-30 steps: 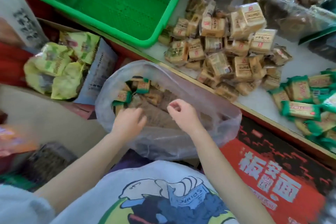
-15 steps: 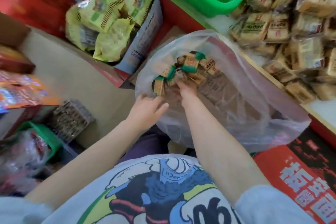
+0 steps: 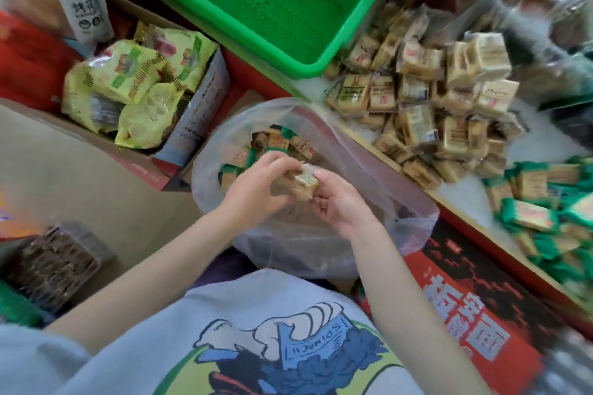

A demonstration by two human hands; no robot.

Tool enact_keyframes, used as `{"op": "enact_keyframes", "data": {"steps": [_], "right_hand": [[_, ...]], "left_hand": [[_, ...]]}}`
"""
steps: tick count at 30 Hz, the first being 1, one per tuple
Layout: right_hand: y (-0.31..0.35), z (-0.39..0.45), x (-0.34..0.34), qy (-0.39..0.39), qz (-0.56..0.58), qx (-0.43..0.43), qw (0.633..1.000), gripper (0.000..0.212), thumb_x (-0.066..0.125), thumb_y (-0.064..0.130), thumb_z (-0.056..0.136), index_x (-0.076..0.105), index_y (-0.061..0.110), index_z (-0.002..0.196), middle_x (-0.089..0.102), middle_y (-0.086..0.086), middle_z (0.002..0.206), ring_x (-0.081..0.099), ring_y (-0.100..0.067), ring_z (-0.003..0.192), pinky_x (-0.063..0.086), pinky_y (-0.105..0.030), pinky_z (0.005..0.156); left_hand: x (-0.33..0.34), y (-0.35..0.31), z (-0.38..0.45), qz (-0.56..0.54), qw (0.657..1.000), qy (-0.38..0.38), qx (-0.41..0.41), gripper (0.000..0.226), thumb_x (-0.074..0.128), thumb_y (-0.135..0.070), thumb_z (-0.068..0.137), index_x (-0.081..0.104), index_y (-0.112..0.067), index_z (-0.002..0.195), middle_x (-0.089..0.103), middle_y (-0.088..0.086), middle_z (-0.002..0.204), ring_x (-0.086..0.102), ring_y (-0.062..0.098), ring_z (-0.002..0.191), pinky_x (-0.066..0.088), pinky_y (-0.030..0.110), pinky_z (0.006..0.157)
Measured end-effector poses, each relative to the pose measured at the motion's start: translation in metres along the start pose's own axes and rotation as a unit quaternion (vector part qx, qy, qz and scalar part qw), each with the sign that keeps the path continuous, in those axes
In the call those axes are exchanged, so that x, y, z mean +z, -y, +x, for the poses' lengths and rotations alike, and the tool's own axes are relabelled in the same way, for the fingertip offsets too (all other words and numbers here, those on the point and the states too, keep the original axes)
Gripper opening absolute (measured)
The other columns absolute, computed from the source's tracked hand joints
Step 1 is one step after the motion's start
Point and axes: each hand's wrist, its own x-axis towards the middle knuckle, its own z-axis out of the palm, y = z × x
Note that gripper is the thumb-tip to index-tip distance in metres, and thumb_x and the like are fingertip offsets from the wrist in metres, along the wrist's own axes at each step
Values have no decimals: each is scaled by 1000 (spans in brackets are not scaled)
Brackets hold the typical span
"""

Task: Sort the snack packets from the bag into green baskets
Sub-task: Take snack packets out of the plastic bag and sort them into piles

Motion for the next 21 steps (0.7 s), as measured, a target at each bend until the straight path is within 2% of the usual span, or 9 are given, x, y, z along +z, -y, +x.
{"op": "enact_keyframes", "data": {"steps": [3,6,8,10,12,14,17,19,21], "right_hand": [[28,-18,-24,-7,1,21,1000,34,57,45,99,65,14,111,64,-4,77,51,-9,57,36,-18,46],[49,-27,-50,-37,-36,-39,998,63,48,65,95,66,11,124,63,-10,90,48,-8,56,35,-22,54],[57,-34,-62,-9,-41,-93,995,69,48,69,90,65,14,128,58,-10,95,46,-10,61,37,-25,58],[63,-38,-66,10,-92,-131,987,54,56,55,93,63,13,127,61,-5,86,47,-12,59,36,-26,54],[68,-35,-65,-33,-157,-140,977,32,65,34,97,63,13,120,62,-1,77,48,-13,57,37,-25,50],[73,-21,-66,-89,-140,-134,977,30,67,25,96,63,7,120,62,-1,72,49,-12,55,37,-24,49],[92,5,-69,-167,-74,-143,973,28,69,26,95,64,6,113,66,-2,75,53,-11,53,41,-23,50],[112,23,-69,-188,-28,-163,968,21,69,27,95,65,10,106,71,-4,81,58,-12,56,43,-23,51],[132,41,-65,-208,-11,-172,963,21,64,25,98,65,9,113,75,-6,94,66,-14,61,45,-22,49]], "left_hand": [[-6,-38,28,-43,998,-35,25,35,85,-26,77,69,-17,107,65,-5,101,60,13,90,52,37,80],[-11,-65,58,-112,991,-26,-71,20,77,-43,84,67,-26,87,65,-10,79,55,3,70,42,23,64],[-6,-75,76,-145,980,-32,-130,29,71,-49,88,68,-21,83,63,-6,75,52,6,66,37,25,61],[3,-80,91,-156,974,-21,-164,41,69,-52,88,69,-11,85,65,0,77,53,11,68,38,29,62],[13,-76,105,-183,966,-3,-182,45,66,-55,89,71,-11,91,71,2,85,62,16,77,45,32,69],[22,-68,116,-164,969,-7,-186,45,59,-58,92,72,-17,104,72,2,104,65,19,99,49,35,84],[23,-52,126,-95,977,-22,-192,45,50,-46,100,56,-21,137,53,3,138,46,19,131,37,35,106],[23,-43,131,-77,976,0,-204,47,48,-39,103,46,-22,147,46,5,148,39,22,138,33,37,112],[25,-38,137,-54,978,21,-200,49,48,-37,103,42,-22,150,44,4,153,37,21,142,31,36,113]]}}
